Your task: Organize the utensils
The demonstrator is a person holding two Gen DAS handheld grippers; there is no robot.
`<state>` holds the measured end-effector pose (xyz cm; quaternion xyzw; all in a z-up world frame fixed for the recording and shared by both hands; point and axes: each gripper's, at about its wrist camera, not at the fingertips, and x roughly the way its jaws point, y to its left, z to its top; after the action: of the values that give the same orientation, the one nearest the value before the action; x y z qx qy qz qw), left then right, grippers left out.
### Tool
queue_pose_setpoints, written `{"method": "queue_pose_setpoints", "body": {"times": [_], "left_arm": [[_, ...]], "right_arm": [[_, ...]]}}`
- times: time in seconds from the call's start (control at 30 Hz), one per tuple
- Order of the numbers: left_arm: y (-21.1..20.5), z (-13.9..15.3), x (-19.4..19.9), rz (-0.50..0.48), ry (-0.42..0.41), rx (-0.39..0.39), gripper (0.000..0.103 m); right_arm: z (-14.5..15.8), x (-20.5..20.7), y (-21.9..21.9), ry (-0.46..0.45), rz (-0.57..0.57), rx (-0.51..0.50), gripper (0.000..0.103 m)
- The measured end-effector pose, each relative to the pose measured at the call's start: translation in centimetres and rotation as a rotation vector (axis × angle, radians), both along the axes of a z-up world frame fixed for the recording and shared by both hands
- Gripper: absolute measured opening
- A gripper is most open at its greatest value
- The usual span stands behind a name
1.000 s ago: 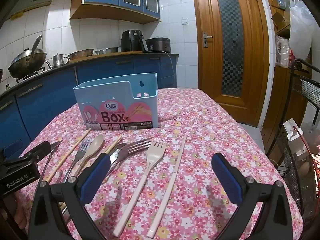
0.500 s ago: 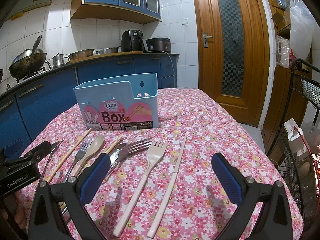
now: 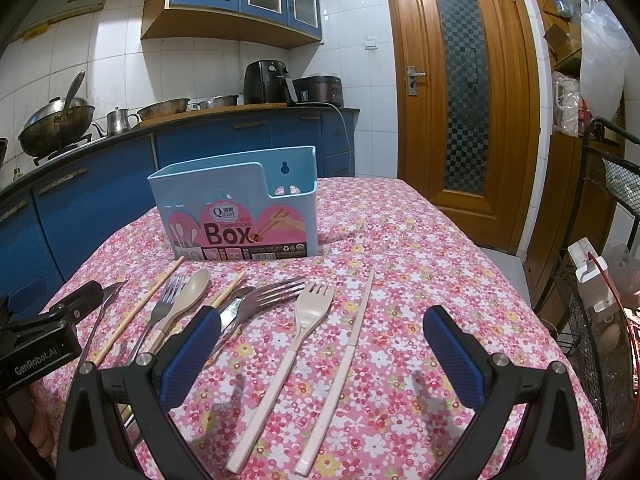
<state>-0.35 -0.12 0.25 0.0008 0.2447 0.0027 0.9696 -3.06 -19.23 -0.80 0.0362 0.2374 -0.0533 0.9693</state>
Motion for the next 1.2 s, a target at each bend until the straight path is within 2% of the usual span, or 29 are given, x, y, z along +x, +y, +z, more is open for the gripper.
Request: {"method": "queue_pose_setpoints", "body": {"times": [1.2], "left_arm": [[-0.03,-0.02,0.0,-0.001,-0.004,0.005,0.103]], "right_arm": [[-0.01,0.07,-0.03,0.003,0.001,0.01,0.103]]}}
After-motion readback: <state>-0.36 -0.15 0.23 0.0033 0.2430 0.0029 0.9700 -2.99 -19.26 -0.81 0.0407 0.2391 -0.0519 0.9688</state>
